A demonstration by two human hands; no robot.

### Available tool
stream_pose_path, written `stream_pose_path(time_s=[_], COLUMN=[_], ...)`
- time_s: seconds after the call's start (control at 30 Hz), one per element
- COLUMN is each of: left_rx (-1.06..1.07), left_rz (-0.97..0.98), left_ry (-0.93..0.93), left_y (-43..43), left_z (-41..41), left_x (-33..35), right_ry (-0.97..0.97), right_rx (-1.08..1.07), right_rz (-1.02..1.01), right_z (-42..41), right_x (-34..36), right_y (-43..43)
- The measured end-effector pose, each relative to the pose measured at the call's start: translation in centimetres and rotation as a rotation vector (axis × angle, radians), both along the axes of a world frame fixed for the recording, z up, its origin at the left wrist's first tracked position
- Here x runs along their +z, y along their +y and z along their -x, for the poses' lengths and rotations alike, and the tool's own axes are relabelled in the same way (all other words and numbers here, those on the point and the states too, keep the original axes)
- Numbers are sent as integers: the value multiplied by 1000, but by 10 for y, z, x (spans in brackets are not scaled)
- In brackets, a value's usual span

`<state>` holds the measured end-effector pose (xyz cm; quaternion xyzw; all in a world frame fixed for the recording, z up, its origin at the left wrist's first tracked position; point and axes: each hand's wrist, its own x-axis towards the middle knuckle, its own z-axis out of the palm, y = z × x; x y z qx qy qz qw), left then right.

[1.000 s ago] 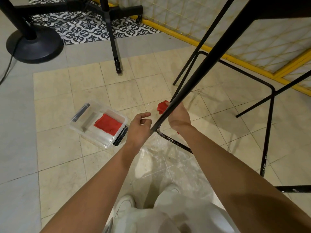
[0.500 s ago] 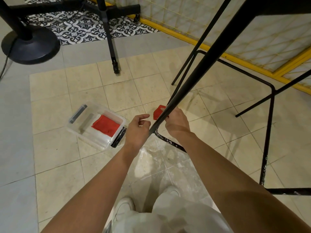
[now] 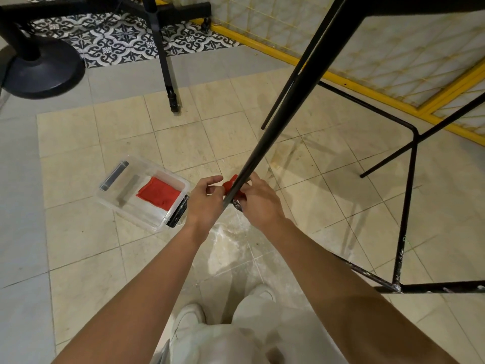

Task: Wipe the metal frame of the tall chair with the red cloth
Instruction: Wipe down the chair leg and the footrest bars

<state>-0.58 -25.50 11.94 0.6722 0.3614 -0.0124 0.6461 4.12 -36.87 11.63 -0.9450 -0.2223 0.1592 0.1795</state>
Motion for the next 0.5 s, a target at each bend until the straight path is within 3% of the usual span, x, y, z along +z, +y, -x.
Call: stream_pose_path(time_s=[0.2, 0.4, 0.5], left_rx=[3, 11, 11], left_rz=[13, 1, -8], left_ry=[-16, -17, -19], left_y=[3, 6, 6], left_z=[2, 9, 10], left_x=[3, 1, 1], right_ry=[-45, -55, -106], right_rx=[31, 130, 74], right_rz=[28, 228, 183], right_z=[10, 13, 15], right_x=[4, 13, 16], right_y=[-7, -17, -15])
